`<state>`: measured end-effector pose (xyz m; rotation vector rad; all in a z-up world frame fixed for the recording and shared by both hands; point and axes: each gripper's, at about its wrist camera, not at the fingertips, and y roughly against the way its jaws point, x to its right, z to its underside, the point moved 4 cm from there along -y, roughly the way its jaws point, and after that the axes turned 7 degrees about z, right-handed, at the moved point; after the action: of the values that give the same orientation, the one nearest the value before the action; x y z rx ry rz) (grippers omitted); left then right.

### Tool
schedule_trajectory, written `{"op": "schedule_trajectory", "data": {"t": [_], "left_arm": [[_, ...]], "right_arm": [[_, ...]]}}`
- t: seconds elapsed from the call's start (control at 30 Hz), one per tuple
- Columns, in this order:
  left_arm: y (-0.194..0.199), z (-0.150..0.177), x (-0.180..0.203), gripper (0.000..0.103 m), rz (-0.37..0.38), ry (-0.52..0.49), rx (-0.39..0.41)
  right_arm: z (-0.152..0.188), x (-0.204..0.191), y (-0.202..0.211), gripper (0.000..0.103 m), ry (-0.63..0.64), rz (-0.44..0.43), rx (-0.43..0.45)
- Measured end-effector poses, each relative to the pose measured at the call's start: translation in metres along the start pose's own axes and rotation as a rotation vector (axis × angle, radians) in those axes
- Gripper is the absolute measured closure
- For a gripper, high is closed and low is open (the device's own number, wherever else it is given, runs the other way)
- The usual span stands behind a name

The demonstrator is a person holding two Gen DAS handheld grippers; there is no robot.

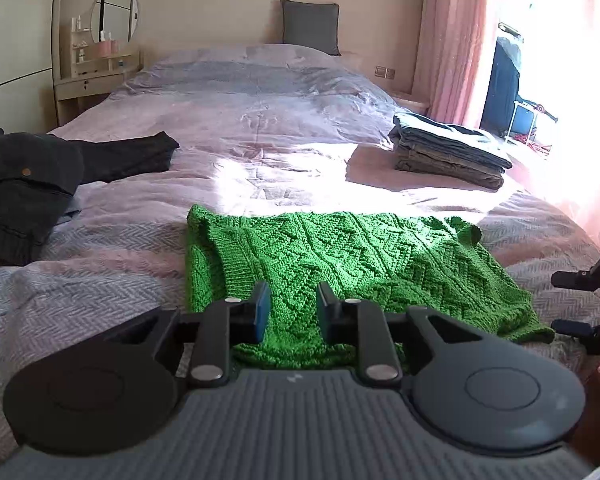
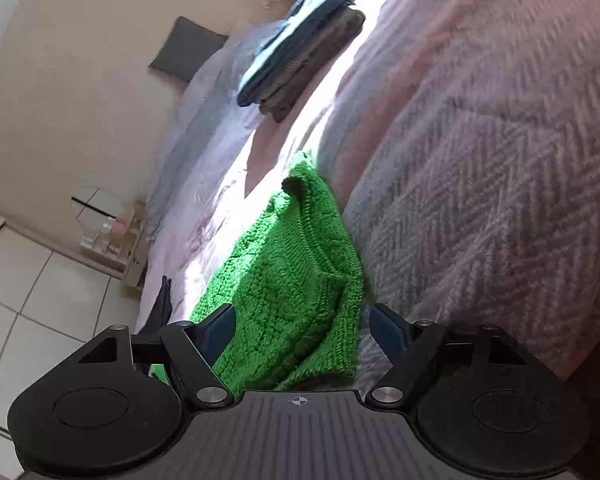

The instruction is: Fold clothes

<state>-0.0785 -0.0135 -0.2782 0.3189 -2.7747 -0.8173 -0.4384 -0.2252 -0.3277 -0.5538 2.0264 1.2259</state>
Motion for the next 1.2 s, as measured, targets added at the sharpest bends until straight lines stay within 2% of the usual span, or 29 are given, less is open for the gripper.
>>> {"op": "schedule_trajectory", "data": {"t": [0.07, 0.23, 0.37, 0.5, 0.53, 0.6, 0.7, 0.73, 0.77, 0.83, 0.93, 1.0, 1.2], "left_arm": [[-0.012, 0.001, -0.006, 0.083, 0.012, 0.01, -0.013], [-0.038, 0.014, -0.015, 0.089, 0.014, 0.016, -0.077], [-0.042, 0.031, -0.014, 0.089, 0.001, -0.042, -0.089], [-0.042, 0.031, -0.021, 0.089, 0.028, -0.009, -0.086], [-0.042, 0.032, -0.024, 0.089, 0.034, -0.003, -0.083], [-0.043, 0.031, -0.021, 0.089, 0.037, -0.003, -0.078], [-0.043, 0.032, -0.021, 0.089, 0.039, -0.007, -0.074], [-0.043, 0.032, -0.022, 0.089, 0.042, -0.007, -0.075], [-0.043, 0.032, -0.022, 0.089, 0.045, -0.008, -0.075], [-0.042, 0.032, -0.021, 0.089, 0.05, -0.01, -0.075], [-0.044, 0.033, -0.022, 0.089, 0.057, -0.007, -0.077], [-0.045, 0.034, -0.023, 0.089, 0.062, -0.005, -0.078], [-0.041, 0.031, -0.032, 0.089, 0.11, 0.059, -0.063]], "right_arm": [[-0.006, 0.007, -0.007, 0.028, -0.038, 0.006, -0.004], [-0.013, 0.01, -0.021, 0.046, -0.033, 0.036, -0.027], [-0.013, 0.002, -0.027, 0.049, 0.004, 0.076, -0.06], [-0.008, 0.002, -0.033, 0.056, 0.017, 0.102, -0.08], [-0.007, 0.005, -0.035, 0.063, -0.01, 0.089, -0.088], [-0.004, 0.011, -0.039, 0.066, -0.064, 0.065, -0.103], [-0.006, 0.016, -0.041, 0.076, -0.112, 0.056, -0.087], [-0.006, 0.015, -0.041, 0.083, -0.114, 0.048, -0.084], [-0.006, 0.014, -0.041, 0.083, -0.107, 0.049, -0.081], [-0.005, 0.003, -0.041, 0.086, -0.021, 0.104, -0.065], [0.007, -0.032, -0.04, 0.086, 0.252, 0.255, 0.0], [0.019, -0.054, -0.039, 0.086, 0.394, 0.321, 0.048], [0.024, -0.066, -0.042, 0.087, 0.444, 0.402, 0.061]]}}
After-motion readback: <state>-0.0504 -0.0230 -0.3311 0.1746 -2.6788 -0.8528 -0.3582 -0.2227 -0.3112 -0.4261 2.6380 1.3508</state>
